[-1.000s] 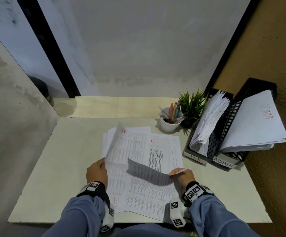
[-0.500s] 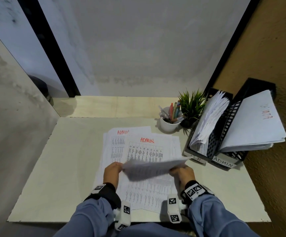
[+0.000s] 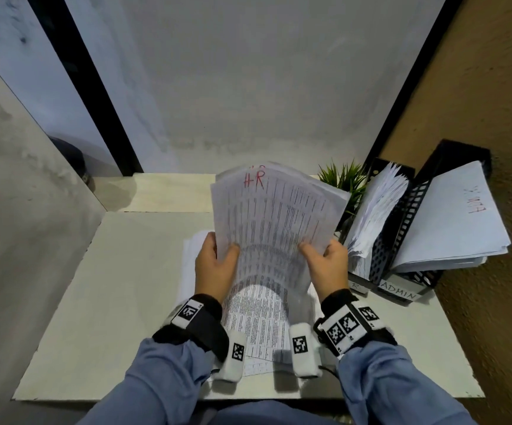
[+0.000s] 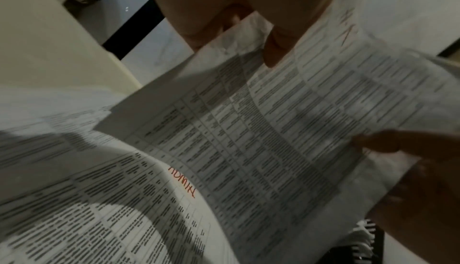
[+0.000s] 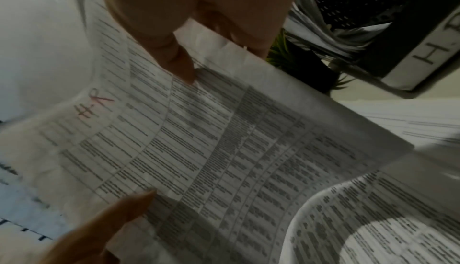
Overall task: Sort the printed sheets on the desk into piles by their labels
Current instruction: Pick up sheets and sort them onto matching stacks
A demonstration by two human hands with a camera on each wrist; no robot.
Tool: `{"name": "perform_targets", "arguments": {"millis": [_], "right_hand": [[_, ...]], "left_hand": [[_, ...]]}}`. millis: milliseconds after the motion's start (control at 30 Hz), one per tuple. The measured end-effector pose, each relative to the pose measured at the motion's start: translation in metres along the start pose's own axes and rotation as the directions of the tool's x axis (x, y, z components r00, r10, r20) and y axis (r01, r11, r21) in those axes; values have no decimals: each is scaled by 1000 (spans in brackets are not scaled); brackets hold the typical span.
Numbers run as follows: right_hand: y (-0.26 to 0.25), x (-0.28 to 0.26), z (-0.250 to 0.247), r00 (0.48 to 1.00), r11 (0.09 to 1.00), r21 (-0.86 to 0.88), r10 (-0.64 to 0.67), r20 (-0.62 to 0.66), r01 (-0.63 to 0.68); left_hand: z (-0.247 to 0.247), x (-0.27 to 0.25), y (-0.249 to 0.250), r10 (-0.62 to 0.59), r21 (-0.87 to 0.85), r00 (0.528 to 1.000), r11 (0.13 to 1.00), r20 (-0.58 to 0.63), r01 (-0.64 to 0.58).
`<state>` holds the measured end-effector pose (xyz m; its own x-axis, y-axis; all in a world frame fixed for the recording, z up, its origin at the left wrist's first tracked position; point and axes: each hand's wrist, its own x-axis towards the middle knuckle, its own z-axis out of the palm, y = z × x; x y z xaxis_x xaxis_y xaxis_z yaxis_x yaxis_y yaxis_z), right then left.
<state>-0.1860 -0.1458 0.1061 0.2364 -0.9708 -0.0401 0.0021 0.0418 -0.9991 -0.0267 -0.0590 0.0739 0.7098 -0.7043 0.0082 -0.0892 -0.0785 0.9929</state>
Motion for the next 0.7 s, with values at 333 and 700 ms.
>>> {"name": "perform_targets", "arguments": {"millis": [333,700], "right_hand": [[35,-26,-5,938,936,-59,346,-25,-347],[-16,67,-61,893,739,-630,-88,-441,-238]], "left_hand": [[-6,-24,-53,-292,133,953,951,78,280],[21,34,76,167,234,976,952,138,-196]]}}
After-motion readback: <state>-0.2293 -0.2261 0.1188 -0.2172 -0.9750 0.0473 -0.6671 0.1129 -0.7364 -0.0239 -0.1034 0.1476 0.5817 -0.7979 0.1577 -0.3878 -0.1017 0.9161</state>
